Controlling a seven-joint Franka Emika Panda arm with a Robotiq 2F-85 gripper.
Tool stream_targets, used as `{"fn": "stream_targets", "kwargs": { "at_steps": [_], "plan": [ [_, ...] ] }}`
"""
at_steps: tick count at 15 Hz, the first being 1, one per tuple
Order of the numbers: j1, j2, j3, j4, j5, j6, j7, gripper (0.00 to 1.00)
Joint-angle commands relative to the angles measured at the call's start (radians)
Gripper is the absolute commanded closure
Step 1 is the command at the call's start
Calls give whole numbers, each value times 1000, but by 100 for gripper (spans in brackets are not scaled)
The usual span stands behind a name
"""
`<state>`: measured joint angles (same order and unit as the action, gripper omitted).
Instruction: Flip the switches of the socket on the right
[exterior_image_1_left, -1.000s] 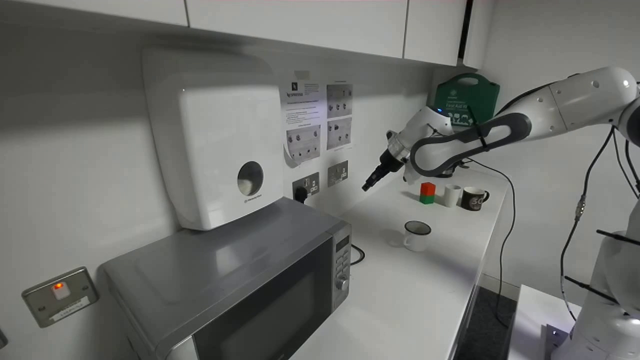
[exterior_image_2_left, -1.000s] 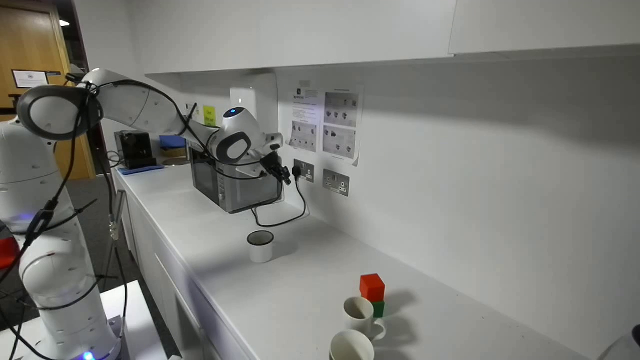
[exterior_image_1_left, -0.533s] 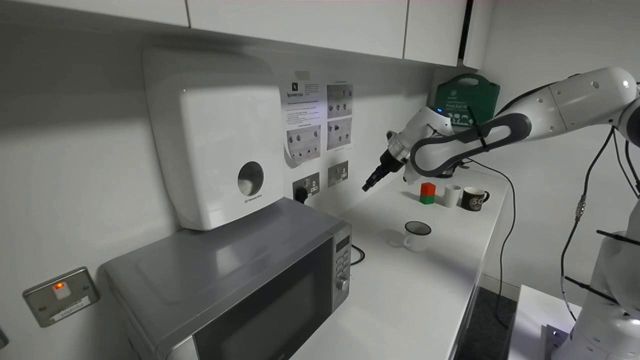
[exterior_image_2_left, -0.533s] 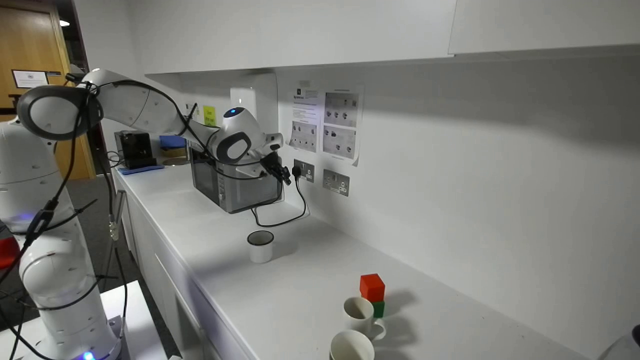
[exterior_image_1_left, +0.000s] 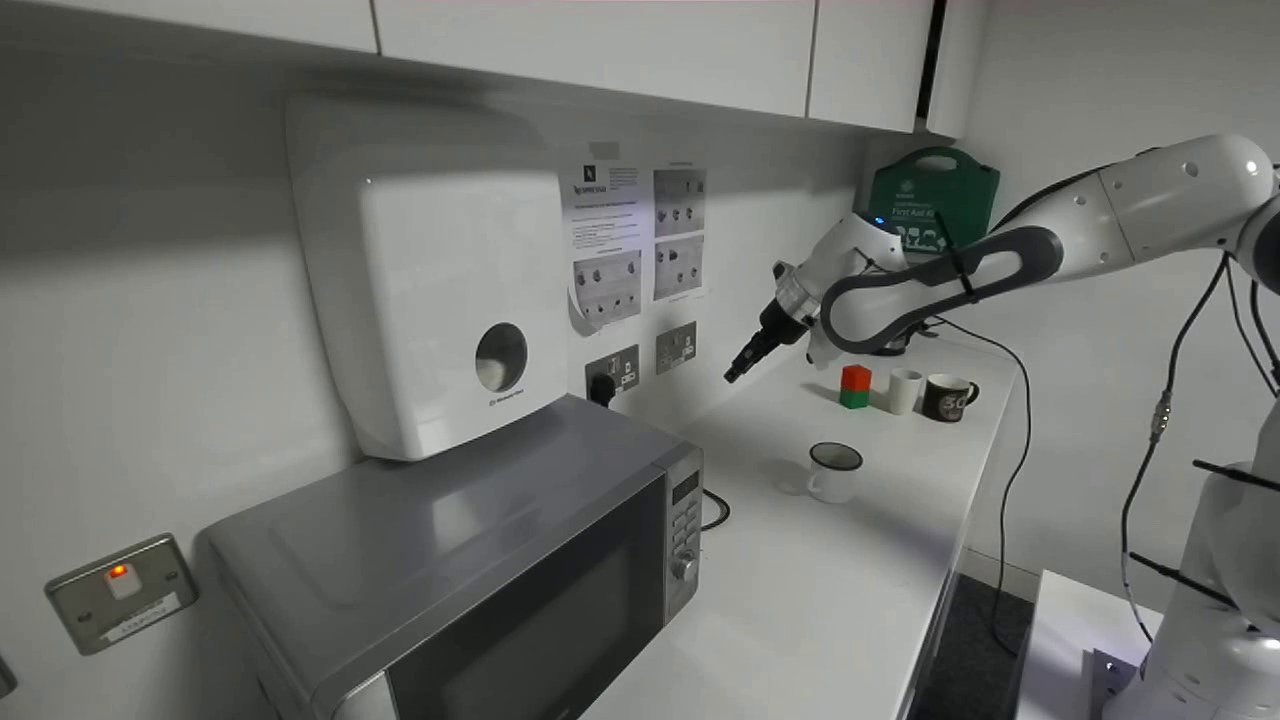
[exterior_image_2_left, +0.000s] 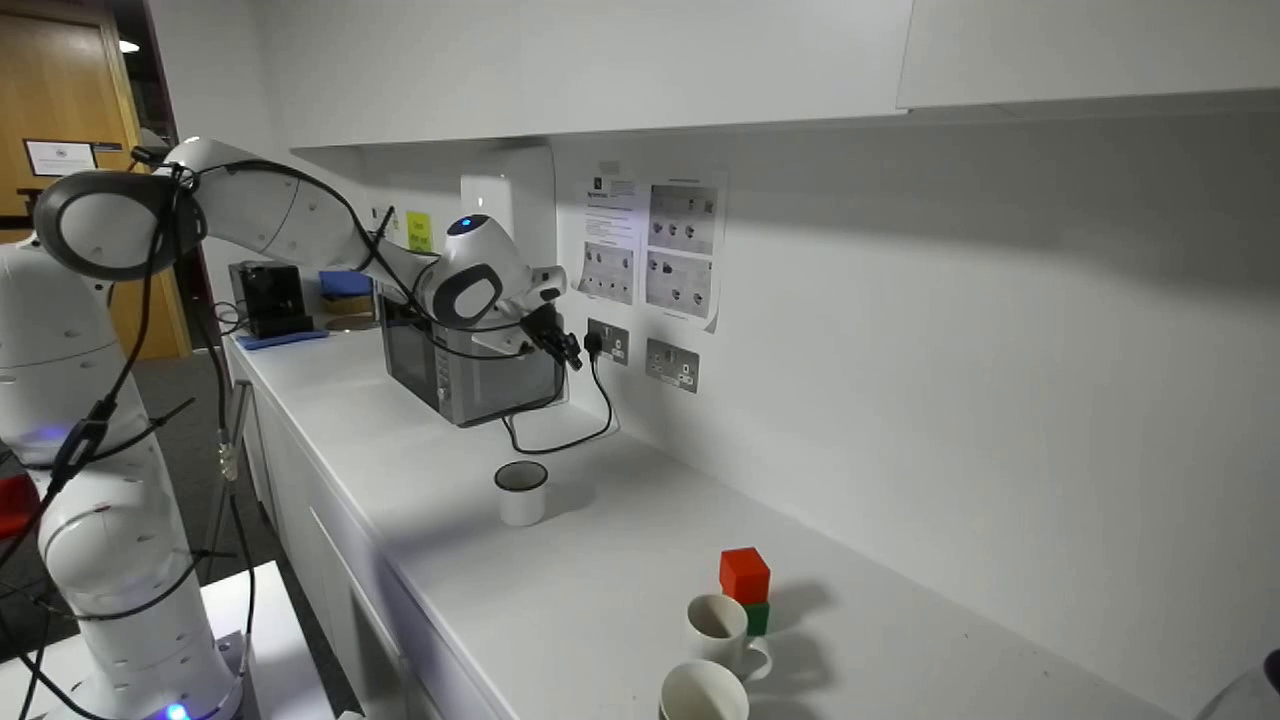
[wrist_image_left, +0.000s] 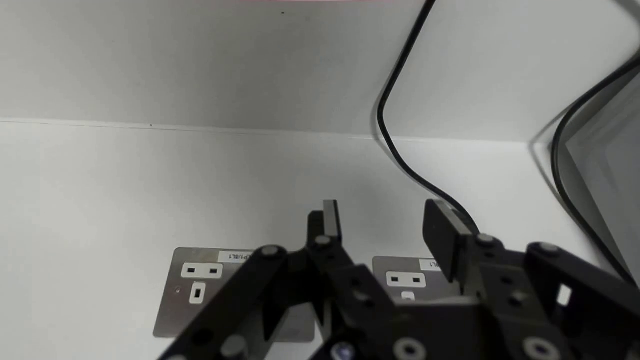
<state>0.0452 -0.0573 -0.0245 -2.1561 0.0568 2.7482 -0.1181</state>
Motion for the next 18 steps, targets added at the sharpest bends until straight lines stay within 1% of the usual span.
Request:
{"fn": "stream_targets", "kwargs": {
  "at_steps": [1,6,7,8,10,11,12,17,18],
  "plan": [
    [-10,0,11,1,-2,-1,4,48],
    [-10,0,11,1,-2,-1,4,48],
    [-10,0,11,1,-2,-1,4,73],
    [-9,8,14,9,-10,6,8,75],
    [-10,28,20,29,-43,33,21,89],
    [-11,44,22,44,-54,51,18,98],
    [-11,57,23,55,-60,71,14,100],
    [-17,150,20,116,-80,191,-19,100],
    [-7,168,10,128,-66,210,-37,100]
  ]
}}
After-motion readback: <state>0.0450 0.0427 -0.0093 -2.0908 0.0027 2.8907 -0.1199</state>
